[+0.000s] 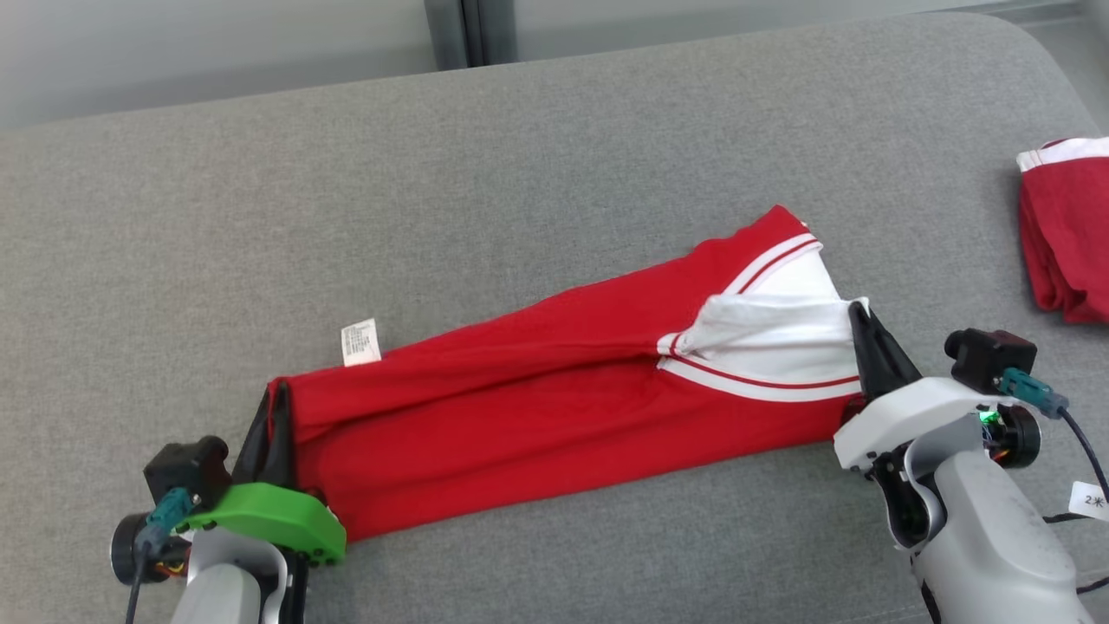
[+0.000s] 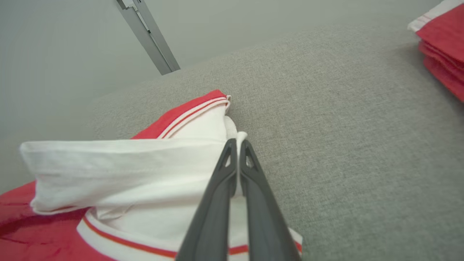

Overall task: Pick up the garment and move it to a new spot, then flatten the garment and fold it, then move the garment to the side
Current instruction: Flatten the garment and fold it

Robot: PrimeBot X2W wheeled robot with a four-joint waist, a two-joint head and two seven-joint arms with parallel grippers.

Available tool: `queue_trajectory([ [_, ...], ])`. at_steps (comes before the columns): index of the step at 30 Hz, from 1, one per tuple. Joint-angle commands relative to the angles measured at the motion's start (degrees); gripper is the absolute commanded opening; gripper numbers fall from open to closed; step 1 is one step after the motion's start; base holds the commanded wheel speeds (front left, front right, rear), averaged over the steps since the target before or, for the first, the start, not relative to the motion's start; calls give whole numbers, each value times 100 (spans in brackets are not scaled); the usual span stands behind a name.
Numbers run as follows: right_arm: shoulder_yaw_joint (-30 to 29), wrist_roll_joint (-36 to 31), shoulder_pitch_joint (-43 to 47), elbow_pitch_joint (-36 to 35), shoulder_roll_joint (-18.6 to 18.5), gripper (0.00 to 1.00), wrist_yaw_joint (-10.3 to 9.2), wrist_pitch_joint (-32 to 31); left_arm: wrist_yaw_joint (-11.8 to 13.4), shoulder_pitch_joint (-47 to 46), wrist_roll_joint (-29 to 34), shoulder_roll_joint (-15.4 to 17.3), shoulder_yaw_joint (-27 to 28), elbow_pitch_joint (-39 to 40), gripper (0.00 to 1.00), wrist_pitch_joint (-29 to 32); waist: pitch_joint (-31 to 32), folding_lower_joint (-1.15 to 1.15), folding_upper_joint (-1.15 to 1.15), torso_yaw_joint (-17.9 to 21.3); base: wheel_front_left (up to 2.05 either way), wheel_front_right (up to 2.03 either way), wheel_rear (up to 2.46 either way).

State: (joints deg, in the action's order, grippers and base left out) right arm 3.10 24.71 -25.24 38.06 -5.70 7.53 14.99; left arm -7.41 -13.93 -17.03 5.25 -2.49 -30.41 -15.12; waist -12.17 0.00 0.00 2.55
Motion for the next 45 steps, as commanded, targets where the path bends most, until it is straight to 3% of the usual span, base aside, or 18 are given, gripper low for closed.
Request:
queue_trajectory([
  [1, -58, 31, 69, 47, -1, 100, -10, 23, -7, 142, 45, -3, 49, 10, 100, 0, 22, 0, 0, -18, 0, 0, 0],
  [12, -114, -136, -267, 213, -50, 100, -10, 23, -7, 650, 220, -211, 275, 694, 100, 0, -86, 0, 0, -280, 0, 0, 0],
  [19, -7, -339, -720, 1276, -178, 100, -10, -190, -7, 585, -38, -221, -28, 700, 100, 0, -83, 0, 0, -576, 0, 0, 0],
  [23, 291, -271, -744, 1840, -67, 100, -4, -407, 23, 504, -103, -221, -130, 721, 100, 0, -74, 0, 0, -729, 0, 0, 0],
  [24, 400, -188, -702, 1917, -7, 92, -3, -427, 44, 507, -121, -222, -158, 739, 100, 0, -63, 0, 0, -748, 0, 0, 0],
  [25, 492, -124, -660, 1965, 27, 44, 3, -435, 58, 517, -136, -223, -174, 748, 100, 0, -56, 0, 0, -756, 0, 0, 0],
  [26, 630, -58, -591, 2017, 60, 2, 13, -456, 68, 531, -140, -223, -178, 749, 100, 0, -45, 0, 0, -760, 0, 0, 0],
  [30, 860, 191, -424, 2112, -33, 0, 8, -322, 82, 640, -124, -223, -144, 760, 100, 0, 19, 0, 0, -685, 0, 0, 0],
  [36, 428, 204, -581, 2050, -528, 0, -18, -3, 99, 693, -100, -224, -199, 785, 100, 0, 107, 0, 0, -480, 0, 0, 0],
  [39, -144, -124, -596, 1471, -631, 0, -11, 16, 112, 682, -122, -223, -224, 793, 100, 0, 120, 0, 0, -390, 0, 0, 0],
  [45, -754, -957, -147, 89, -195, 0, -8, 21, 137, 657, -186, -222, -383, 741, 100, 0, 208, 0, 0, -332, 0, 0, 0],
])
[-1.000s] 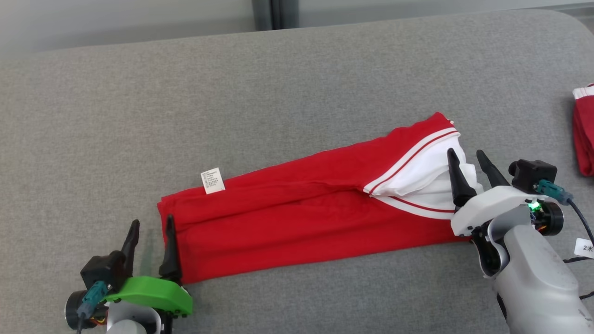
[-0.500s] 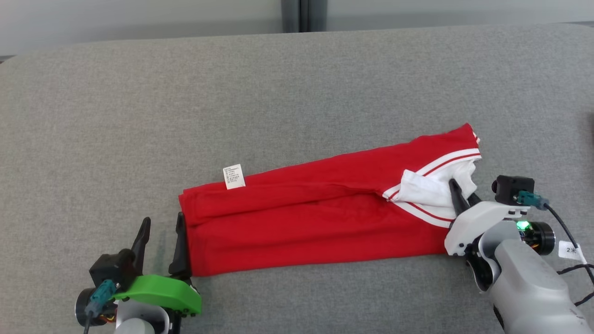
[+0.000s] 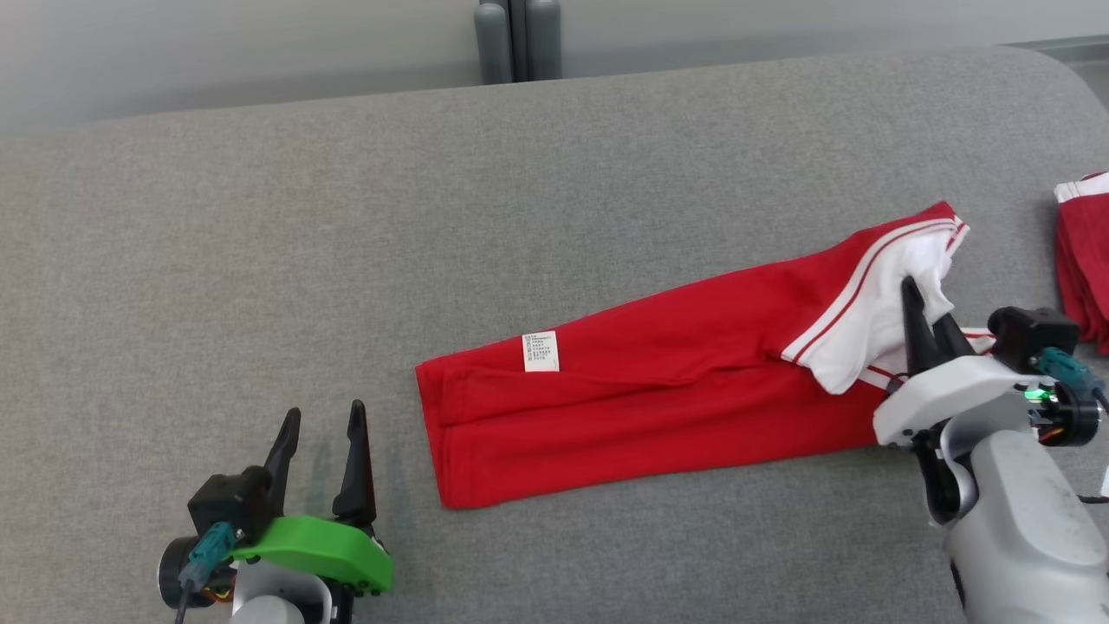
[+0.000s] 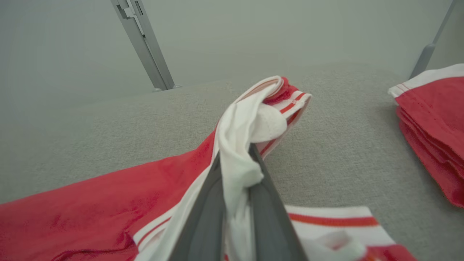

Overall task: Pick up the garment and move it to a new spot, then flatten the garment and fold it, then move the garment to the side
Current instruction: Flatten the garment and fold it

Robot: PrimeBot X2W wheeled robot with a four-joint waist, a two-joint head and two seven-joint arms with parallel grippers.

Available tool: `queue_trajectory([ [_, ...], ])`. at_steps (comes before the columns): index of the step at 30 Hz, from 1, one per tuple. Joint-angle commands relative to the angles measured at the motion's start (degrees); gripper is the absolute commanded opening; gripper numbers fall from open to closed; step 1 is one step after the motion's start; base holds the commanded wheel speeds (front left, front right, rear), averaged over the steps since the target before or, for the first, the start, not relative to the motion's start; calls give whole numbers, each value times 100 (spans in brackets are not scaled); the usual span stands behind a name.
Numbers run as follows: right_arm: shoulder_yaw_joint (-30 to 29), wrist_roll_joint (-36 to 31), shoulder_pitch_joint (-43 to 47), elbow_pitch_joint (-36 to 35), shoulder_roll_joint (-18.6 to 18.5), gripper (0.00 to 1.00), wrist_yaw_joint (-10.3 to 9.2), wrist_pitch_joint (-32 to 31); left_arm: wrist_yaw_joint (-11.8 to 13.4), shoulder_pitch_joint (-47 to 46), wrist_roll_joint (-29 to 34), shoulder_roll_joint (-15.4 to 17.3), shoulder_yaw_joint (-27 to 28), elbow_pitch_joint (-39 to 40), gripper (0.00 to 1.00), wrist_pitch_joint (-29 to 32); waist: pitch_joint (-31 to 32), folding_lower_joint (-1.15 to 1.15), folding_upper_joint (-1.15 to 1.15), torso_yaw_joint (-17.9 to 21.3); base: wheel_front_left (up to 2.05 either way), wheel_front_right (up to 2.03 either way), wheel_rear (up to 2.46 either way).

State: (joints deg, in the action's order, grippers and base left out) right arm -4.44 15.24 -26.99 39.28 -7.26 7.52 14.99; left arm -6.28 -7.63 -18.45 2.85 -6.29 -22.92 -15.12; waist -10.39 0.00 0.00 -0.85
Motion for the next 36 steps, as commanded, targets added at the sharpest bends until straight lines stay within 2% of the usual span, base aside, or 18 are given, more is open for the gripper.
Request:
queue_trajectory([
  [1, 28, -67, 129, -285, 64, 0, -8, 21, 30, 43, -62, 17, -30, -10, 100, 0, 51, 0, 0, 4, 0, 0, 0],
  [4, 425, -4, 359, -858, 319, 0, -7, 20, 29, 105, -87, 18, -73, -24, 100, 0, 102, 0, 0, -25, 0, 0, 0],
  [9, 1569, 511, 528, -1261, 409, 0, -7, 20, 18, 123, -67, 17, -173, -83, 100, 0, 152, 0, 0, -204, 0, 0, 0],
  [14, 2693, 1245, 377, -1299, 420, 0, -7, 16, 20, 116, -87, 16, -272, -164, 100, 0, 189, 0, 0, -481, 0, 0, 0],
  [22, 3972, 2002, -87, -1018, 419, 0, -6, 16, 68, 103, -150, 17, -468, -211, 100, 0, 203, 0, 0, -1041, 0, 0, 0],
  [23, 4105, 2095, -137, -1004, 420, 28, -6, 17, 69, 111, -155, 17, -487, -222, 100, 0, 200, 0, 0, -1098, 0, 0, 0],
  [24, 4228, 2168, -175, -986, 418, 72, -6, 16, 69, 117, -162, 16, -496, -228, 100, 0, 201, 0, 0, -1129, 0, 0, 0],
  [25, 4352, 2284, -219, -1007, 421, 100, -6, 17, 74, 123, -165, 16, -495, -234, 100, 0, 206, 0, 0, -1157, 0, 0, 0],
  [30, 4441, 2357, -317, -1103, 410, 100, -7, 16, 131, 162, -166, 16, -363, -205, 100, 0, 255, 0, 0, -1084, 0, 0, 0],
  [36, 3427, 1400, -74, -913, 413, 100, -7, 16, 178, 181, -48, 17, -162, -113, 100, 0, 333, 0, 0, -691, 0, 0, 0],
])
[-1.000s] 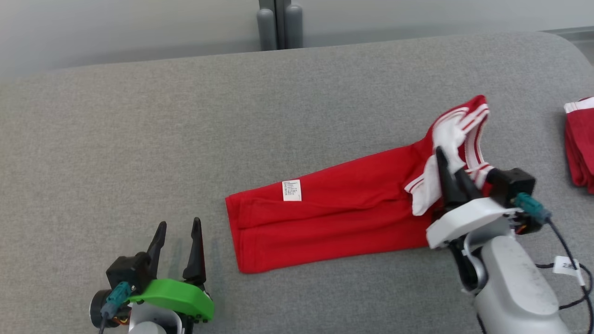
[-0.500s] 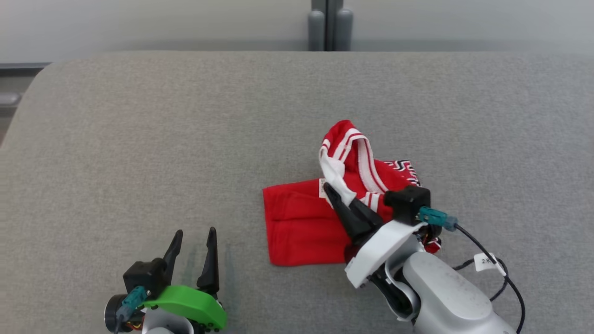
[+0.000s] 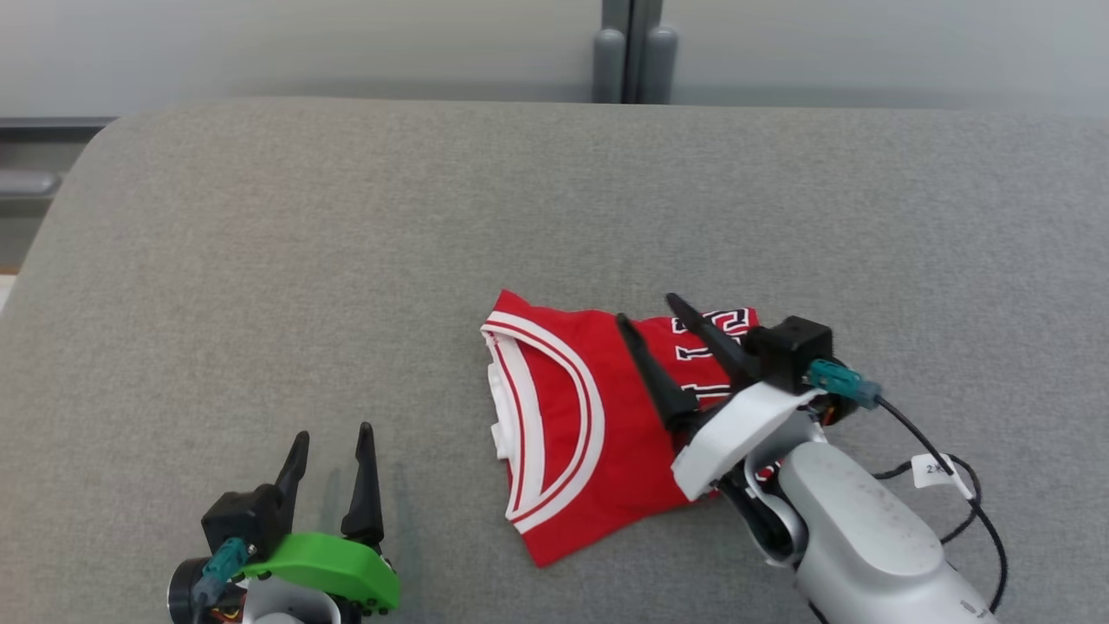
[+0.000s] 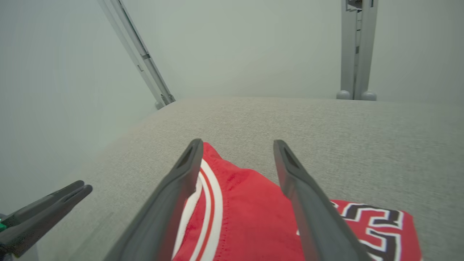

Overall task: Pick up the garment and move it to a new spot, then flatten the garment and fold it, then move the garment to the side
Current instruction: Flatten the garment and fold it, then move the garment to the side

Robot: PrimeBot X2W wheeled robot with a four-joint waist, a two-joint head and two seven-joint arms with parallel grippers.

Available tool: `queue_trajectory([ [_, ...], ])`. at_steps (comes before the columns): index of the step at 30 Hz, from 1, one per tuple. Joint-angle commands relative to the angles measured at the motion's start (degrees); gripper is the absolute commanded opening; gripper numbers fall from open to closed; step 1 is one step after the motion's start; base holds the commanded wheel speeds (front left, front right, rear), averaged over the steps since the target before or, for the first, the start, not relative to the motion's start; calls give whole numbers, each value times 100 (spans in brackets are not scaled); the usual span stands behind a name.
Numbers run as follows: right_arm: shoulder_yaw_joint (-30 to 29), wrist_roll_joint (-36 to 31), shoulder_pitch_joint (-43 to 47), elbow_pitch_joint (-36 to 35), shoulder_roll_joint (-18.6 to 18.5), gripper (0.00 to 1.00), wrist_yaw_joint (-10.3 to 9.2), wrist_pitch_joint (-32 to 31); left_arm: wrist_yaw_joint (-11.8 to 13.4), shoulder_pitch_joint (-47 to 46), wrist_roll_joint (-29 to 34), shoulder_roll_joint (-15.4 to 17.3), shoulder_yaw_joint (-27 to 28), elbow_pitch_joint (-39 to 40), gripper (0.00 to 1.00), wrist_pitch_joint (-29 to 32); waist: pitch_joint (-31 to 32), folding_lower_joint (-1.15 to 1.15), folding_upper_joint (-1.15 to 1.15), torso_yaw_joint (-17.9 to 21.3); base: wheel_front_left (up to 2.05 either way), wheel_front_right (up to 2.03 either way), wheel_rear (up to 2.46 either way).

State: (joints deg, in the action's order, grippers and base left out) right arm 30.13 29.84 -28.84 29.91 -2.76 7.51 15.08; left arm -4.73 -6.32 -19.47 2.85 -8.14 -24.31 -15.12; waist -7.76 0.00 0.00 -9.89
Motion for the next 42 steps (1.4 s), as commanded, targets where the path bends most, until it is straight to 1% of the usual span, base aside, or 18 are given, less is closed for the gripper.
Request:
queue_trajectory([
  [1, -274, -299, 168, 35, -28, 100, -6, 8, 25, 35, 93, 16, 45, 30, 100, 1, 82, 0, 0, 297, 0, 0, 0],
  [5, -1152, -1012, 458, 2, -29, 100, -6, 8, 32, -38, 256, 17, 144, 78, 100, 0, 118, 0, 0, 589, 0, 0, 0],
  [9, -1816, -1535, 775, -86, -26, 100, -6, 8, 40, -81, 476, 17, 245, 159, 100, 1, 147, 0, 0, 825, 0, 0, 0],
  [15, -2444, -1894, 1271, -161, -27, 100, -6, 8, 4, 96, 832, 17, 334, 307, 100, 0, 197, 0, 0, 1053, 0, 0, 0],
  [20, -2705, -2003, 1642, -132, -27, 100, -6, 8, -4, 271, 968, 17, 348, 396, 100, 0, 243, 0, 0, 1146, 0, 0, 0],
  [26, -2757, -2051, 1851, -49, -27, 100, -6, 8, -3, 426, 957, 17, 340, 444, 100, 0, 252, 0, 0, 1143, 0, 0, 0],
  [29, -2677, -2014, 1726, -55, -27, 100, -6, 8, -5, 404, 914, 17, 306, 455, 100, 0, 181, 0, 0, 1081, 0, 0, 0],
  [33, -2413, -1909, 1413, -94, -28, 100, -6, 8, -29, 286, 905, 16, 254, 487, 100, 0, 41, 0, 0, 939, 0, 0, 0],
  [37, -1990, -1752, 979, -13, -31, 100, -6, 8, -78, 168, 894, 16, 179, 508, 100, 0, -124, 0, 0, 714, 0, 0, 0],
  [39, -1797, -1681, 788, 125, -30, 100, -6, 7, -93, 143, 902, 16, 123, 487, 100, 1, -158, 0, 0, 566, 0, 0, 0],
  [42, -1574, -1685, 484, 565, -39, 100, -6, 8, -126, 51, 879, 17, 67, 504, 100, 0, -247, 0, 0, 350, 0, 0, 0],
])
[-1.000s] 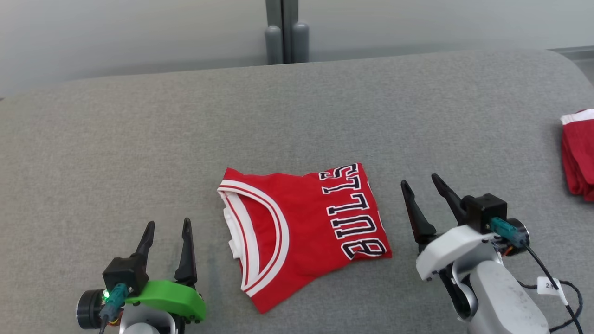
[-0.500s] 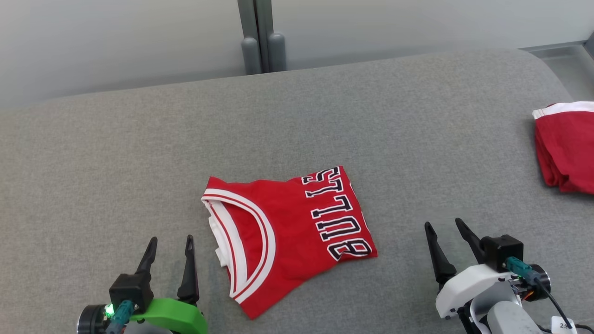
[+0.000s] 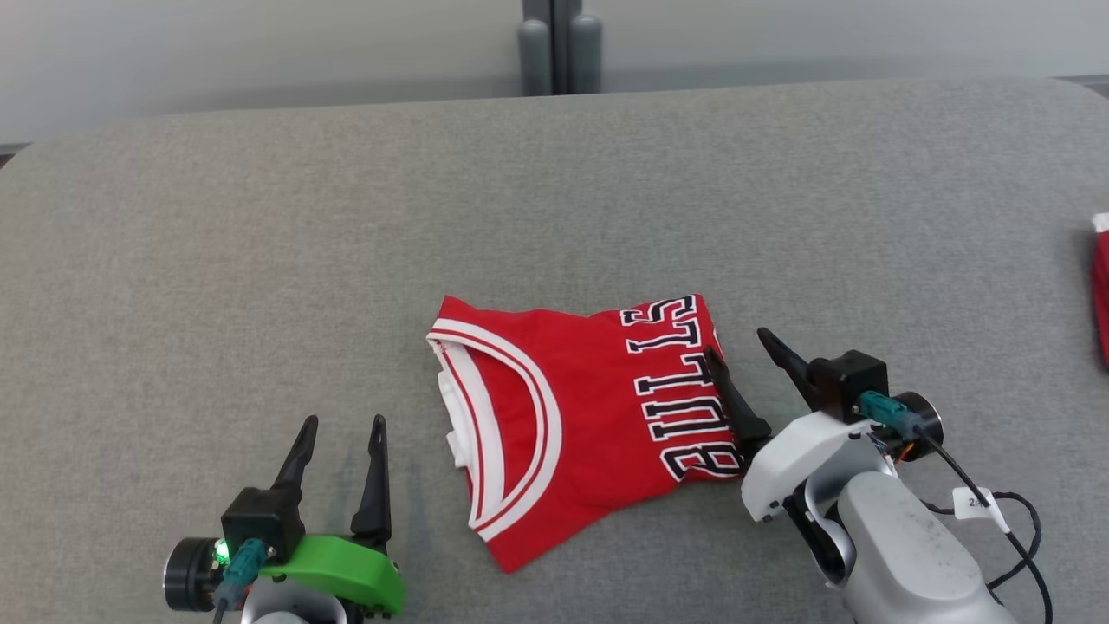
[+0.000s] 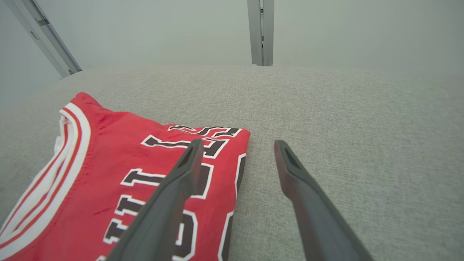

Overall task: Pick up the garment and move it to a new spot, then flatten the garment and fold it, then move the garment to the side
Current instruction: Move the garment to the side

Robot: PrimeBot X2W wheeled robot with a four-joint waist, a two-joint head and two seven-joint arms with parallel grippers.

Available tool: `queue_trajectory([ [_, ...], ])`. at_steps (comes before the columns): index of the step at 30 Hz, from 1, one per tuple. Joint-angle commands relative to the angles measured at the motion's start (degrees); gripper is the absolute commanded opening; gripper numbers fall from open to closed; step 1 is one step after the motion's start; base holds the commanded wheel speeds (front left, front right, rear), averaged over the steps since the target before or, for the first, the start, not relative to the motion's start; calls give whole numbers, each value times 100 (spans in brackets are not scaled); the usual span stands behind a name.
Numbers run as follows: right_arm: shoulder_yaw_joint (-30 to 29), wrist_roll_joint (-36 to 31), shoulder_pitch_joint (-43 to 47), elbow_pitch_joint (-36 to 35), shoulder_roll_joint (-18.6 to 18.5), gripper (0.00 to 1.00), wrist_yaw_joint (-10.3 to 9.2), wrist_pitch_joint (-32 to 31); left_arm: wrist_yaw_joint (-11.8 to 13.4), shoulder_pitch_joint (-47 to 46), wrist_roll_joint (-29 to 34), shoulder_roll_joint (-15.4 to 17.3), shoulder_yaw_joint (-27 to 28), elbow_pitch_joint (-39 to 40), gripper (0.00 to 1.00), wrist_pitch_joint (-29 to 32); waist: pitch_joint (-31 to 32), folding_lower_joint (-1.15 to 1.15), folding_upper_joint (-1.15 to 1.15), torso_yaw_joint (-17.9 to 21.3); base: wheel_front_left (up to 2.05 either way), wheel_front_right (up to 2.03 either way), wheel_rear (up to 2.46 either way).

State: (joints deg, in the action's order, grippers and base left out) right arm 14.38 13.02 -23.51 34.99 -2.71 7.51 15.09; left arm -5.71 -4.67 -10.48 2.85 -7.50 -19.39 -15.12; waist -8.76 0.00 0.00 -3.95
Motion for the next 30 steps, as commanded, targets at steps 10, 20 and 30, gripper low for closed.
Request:
queue_trajectory([
  [10, 505, 94, -355, 1707, -30, 9, -4, -35, -80, -161, -29, 16, -51, 35, 100, 0, -283, 0, 0, -607, 0, 0, 0],
  [20, -214, -13, -119, 1319, -76, 0, -27, -18, -125, -35, 172, 16, 181, 130, 100, 0, -257, 0, 0, 283, 0, 0, 0],
  [30, -404, 127, 171, 851, -44, 0, -13, 1, -172, -55, 307, 17, 172, 201, 100, 1, -211, 0, 0, 2017, 0, 0, 0],
])
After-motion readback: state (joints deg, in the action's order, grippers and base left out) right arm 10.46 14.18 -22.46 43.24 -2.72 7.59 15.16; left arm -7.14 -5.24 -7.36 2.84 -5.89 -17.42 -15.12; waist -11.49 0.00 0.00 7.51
